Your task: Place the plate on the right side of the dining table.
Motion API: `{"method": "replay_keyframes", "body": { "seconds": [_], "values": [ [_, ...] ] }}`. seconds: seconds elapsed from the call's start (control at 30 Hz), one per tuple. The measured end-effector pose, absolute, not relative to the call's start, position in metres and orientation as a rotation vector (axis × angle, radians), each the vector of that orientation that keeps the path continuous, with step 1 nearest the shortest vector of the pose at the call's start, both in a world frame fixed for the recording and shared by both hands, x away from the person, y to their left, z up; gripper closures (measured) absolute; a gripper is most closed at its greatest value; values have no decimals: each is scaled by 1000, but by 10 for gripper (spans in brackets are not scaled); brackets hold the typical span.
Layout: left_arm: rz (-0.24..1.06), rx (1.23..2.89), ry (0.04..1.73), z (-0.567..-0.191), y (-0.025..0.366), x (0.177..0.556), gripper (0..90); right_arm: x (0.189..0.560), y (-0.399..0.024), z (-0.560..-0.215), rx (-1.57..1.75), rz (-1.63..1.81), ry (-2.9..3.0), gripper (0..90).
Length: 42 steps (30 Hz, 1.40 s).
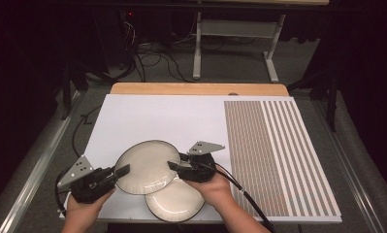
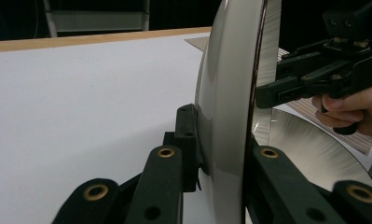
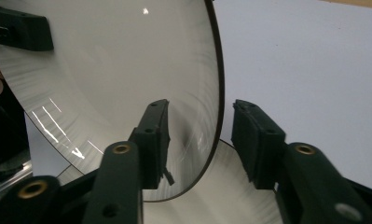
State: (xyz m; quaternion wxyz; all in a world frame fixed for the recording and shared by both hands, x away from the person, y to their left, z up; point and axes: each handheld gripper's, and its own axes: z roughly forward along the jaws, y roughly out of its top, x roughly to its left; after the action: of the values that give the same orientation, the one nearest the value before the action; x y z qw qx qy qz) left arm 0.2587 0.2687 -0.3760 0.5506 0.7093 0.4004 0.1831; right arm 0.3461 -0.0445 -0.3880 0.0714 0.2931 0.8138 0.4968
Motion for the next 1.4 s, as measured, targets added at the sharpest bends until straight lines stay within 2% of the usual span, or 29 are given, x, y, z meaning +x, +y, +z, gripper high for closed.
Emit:
{"method": "replay_keyframes", "body": {
  "seconds": [0.13,0.43,0.83,1.4],
  "values": [
    [429,1676,950,-376,269,259,795,347,-44,-389,894,1516,2447,682],
    [407,1659,965,-378,271,260,796,347,-46,-387,917,1532,2434,820],
    [363,1621,1004,-380,273,262,799,348,-48,-385,936,1550,2455,845],
    [377,1599,976,-375,265,260,796,341,-59,-371,900,1559,2412,859]
  ]
}}
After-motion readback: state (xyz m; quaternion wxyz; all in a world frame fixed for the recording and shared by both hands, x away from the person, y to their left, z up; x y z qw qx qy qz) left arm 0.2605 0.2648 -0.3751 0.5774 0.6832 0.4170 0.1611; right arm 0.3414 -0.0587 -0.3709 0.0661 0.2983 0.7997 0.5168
